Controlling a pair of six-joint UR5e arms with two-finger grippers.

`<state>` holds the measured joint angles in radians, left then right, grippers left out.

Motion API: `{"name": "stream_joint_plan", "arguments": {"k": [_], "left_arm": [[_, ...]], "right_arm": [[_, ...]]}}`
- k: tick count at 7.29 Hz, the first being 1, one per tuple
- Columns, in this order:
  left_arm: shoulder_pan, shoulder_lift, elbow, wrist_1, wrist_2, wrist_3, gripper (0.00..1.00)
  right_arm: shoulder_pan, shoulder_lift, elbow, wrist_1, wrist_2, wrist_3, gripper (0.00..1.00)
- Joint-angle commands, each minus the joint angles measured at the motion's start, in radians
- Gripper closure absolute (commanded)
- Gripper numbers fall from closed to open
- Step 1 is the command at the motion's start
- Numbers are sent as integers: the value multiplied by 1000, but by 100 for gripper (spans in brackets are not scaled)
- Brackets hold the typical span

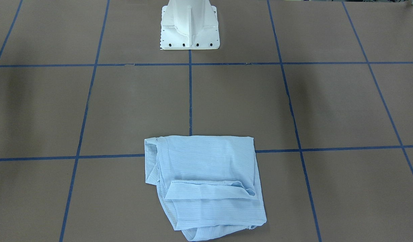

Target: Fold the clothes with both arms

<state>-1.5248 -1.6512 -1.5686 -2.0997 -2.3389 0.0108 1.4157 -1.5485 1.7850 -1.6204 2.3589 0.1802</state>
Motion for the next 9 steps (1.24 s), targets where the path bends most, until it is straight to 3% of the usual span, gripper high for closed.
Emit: {"name": "stream_joint_plan", "arguments": {"k": [1,9], "left_arm": [[0,1,1,0,-4,-5,1],[0,-4,12,10,4,-8,1]], "right_arm": [[0,-5,-10,14,-1,-1,0],[0,-6,-65,20,2,8,0]]}}
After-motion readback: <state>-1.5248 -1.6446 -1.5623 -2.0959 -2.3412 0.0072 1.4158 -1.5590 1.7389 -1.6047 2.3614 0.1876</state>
